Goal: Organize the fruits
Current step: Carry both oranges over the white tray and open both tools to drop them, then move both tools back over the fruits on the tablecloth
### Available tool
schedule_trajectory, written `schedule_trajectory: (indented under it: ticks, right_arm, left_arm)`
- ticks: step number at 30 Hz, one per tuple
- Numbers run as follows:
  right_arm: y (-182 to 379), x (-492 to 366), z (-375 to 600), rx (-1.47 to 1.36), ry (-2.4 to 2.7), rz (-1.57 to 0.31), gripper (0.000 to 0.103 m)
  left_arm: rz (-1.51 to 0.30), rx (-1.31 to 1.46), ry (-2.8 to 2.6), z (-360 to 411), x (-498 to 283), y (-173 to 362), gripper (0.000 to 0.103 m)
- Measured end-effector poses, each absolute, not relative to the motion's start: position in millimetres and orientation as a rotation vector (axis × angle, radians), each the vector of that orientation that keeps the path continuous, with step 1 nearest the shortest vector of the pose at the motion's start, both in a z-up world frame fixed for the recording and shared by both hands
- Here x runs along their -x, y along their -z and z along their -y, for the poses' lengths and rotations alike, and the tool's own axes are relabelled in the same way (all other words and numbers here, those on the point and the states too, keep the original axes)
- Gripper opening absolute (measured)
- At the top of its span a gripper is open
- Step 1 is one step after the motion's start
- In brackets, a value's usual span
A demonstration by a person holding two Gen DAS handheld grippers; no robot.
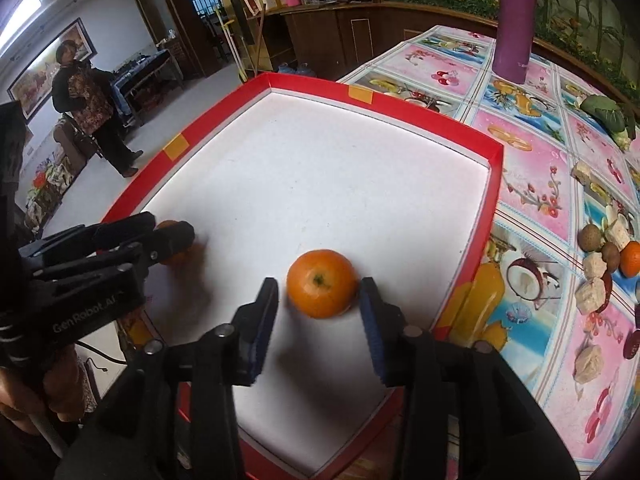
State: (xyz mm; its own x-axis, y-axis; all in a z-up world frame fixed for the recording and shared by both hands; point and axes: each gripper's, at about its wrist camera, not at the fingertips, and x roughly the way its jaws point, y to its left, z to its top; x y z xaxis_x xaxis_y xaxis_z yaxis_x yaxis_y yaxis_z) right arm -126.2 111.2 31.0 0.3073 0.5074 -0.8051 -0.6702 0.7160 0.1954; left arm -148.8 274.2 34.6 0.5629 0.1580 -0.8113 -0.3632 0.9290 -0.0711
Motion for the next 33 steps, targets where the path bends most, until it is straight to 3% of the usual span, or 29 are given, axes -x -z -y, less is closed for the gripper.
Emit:
schedule_trajectory:
  ticks: [11,23,33]
  right_arm:
    - [-65.8,124.8,-19.4,0.056,-0.715,-0.816,0.051]
    - [-49.1,102.1,113.5,-0.04,-0.418,-0.841,0.051]
    - [-32.4,69.1,136.4,-0.111,-0.358,-0.899,0.051]
  left_arm:
    - [-0.82,0.168,-0.223,-224.8,151.7,-72.4,0.059]
    - [-0.872,0.05,0.063,-110.3,124.5,-66.1,0.059]
    - [-0.925,-0.003,0.129,-64.7,91.7,-51.4,0.059]
